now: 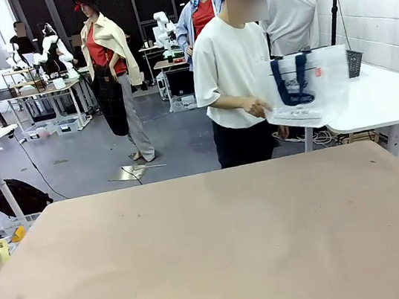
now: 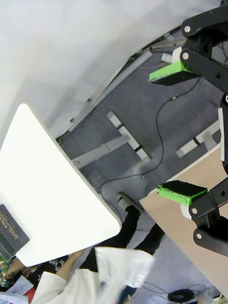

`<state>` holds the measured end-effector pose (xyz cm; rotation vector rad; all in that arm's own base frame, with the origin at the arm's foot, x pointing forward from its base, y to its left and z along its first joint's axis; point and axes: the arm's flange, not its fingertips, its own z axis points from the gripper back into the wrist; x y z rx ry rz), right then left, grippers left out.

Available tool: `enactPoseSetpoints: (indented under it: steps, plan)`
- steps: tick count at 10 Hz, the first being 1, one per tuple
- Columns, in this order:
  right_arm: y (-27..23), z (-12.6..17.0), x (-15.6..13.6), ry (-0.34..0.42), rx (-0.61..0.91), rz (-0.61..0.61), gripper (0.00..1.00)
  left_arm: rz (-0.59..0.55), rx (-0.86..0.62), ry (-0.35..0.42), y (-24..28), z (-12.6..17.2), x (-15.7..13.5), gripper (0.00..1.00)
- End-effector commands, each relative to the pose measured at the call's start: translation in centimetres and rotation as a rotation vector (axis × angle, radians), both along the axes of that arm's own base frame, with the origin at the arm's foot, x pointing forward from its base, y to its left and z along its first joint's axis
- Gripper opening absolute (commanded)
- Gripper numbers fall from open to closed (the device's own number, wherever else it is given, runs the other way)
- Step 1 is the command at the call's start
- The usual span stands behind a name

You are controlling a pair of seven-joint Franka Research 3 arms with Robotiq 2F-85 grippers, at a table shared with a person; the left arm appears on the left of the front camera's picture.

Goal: Transfer purchased items from the store into the shopping bag.
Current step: Open the Reusable shopping bag in the center of the table.

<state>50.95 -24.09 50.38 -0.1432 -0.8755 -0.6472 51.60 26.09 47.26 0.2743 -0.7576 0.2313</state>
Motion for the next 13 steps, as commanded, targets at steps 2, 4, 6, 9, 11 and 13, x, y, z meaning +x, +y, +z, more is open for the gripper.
enactPoseSetpoints:
  steps: [2,4,6,9,11,13]
  plan:
    - [-0.41,0.14,-0.13,-0.005,-0.010,0.012,1.00,-0.005,0.008,0.000,0.12,0.12,-0.02,1.00]
    - [-0.41,0.14,-0.13,-0.005,-0.010,0.012,1.00,-0.005,0.008,0.000,0.12,0.12,-0.02,1.00]
    - [-0.41,0.14,-0.13,-0.005,-0.010,0.012,1.00,-0.005,0.008,0.000,0.12,0.12,-0.02,1.00]
    - [-0.41,0.14,-0.13,-0.005,-0.010,0.012,1.00,-0.005,0.008,0.000,0.12,0.12,-0.02,1.00]
    - [-0.41,0.14,-0.13,-0.005,-0.010,0.012,1.00,-0.005,0.008,0.000,0.12,0.12,-0.02,1.00]
    - [-0.41,0.14,-0.13,-0.005,-0.010,0.012,1.00,-0.005,0.008,0.000,0.12,0.12,-0.02,1.00]
